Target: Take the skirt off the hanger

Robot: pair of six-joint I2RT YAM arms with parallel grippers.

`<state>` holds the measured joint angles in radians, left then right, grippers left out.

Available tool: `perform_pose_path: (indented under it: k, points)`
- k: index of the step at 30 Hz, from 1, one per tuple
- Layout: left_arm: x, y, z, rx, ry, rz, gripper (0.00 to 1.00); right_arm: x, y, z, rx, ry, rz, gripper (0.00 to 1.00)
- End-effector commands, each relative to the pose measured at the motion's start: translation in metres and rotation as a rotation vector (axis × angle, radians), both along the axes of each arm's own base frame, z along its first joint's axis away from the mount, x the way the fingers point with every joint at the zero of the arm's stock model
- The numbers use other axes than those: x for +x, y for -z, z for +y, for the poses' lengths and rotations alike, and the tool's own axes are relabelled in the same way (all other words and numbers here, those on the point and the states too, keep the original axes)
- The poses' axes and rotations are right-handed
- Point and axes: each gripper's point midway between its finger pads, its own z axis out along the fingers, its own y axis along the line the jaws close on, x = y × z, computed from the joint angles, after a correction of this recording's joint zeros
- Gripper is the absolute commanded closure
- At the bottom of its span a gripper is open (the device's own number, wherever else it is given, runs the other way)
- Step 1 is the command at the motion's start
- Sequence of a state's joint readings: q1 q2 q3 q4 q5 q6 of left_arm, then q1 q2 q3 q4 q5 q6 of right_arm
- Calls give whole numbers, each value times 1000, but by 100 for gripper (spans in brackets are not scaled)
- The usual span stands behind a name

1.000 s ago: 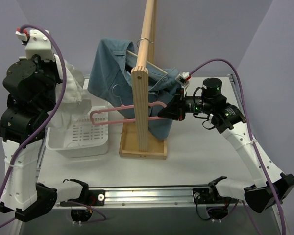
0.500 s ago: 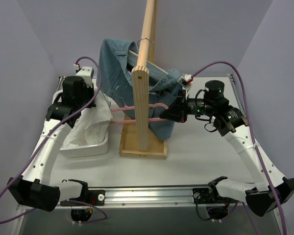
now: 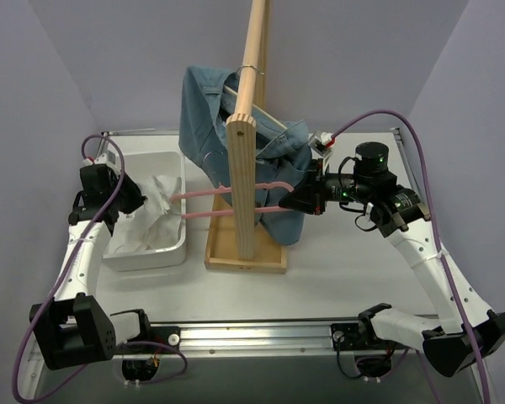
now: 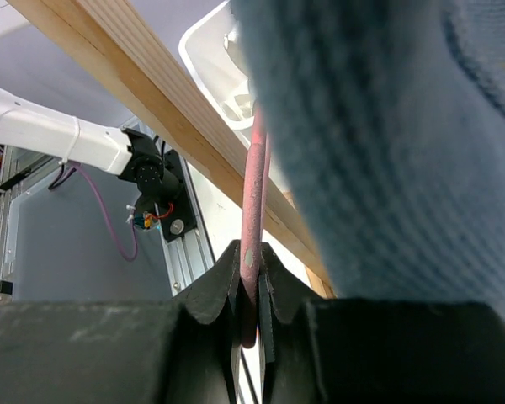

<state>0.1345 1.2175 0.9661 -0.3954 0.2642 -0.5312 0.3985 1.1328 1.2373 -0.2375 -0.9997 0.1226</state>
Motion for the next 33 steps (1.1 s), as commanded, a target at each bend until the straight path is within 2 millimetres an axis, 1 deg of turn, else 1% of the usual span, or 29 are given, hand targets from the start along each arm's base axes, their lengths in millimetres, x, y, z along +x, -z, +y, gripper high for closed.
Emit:
perform_pose_path:
  k: [1, 2, 3, 4, 5, 6, 7, 10, 13, 14, 15, 16, 18, 20, 21, 23, 24, 25, 27, 28, 33]
  points:
    - [10, -15, 2, -147, -57, -62, 98, -13, -21, 2, 37, -76, -44, 100]
    - [14, -14, 2, -182, -65, -67, 97, -14, -23, 2, 43, -75, -40, 100]
    - [14, -9, 2, -201, -59, -62, 95, -14, -22, 2, 46, -76, -38, 100]
    - [16, -7, 1, -213, -53, -58, 76, -15, -23, 2, 47, -76, -41, 100]
    - [17, -6, 2, -208, -54, -48, 67, -14, -23, 0, 43, -75, -57, 100]
    - [17, -6, 3, -200, -55, -41, 64, -13, -22, -2, 36, -68, -57, 100]
    - [17, -6, 4, -193, -58, -30, 63, -12, -21, -3, 33, -63, -50, 100]
    - [15, -9, 15, -135, -94, -24, 53, -13, -22, -6, 37, -57, -48, 100]
    - [9, -17, 24, -83, -132, -41, 52, -12, -23, -12, 26, -38, -50, 100]
    - [8, -19, 26, -72, -140, -39, 51, -11, -27, -14, 27, -30, -63, 100]
    - [8, -19, 32, -51, -167, -36, 46, -10, -28, -16, 27, -22, -63, 100]
    - [4, -16, 34, -44, -183, -11, 43, -7, -30, -18, 32, -3, -60, 100]
    - [4, -24, 43, -19, -224, -10, 36, -5, -35, -21, 43, 30, -62, 100]
    - [2, -27, 44, -15, -237, 0, 34, -5, -40, -22, 53, 45, -69, 100]
    - [4, -35, 46, -11, -243, -11, 33, -6, -43, -23, 56, 45, -75, 100]
    - [4, -34, 45, -28, -258, 14, 30, -7, -44, -23, 54, 41, -66, 100]
    - [5, -42, 47, -28, -274, 6, 29, -9, -46, -23, 55, 39, -68, 100]
    - [2, -42, 52, -18, -305, 24, 27, -9, -47, -23, 55, 39, -67, 100]
    - [1, -50, 59, -5, -347, 23, 22, -10, -48, -24, 57, 41, -70, 100]
    - [3, -62, 61, 2, -350, 6, 19, -11, -47, -24, 55, 41, -68, 100]
    - [7, -81, 64, 11, -361, -4, 18, -9, -41, -23, 49, 44, -51, 100]
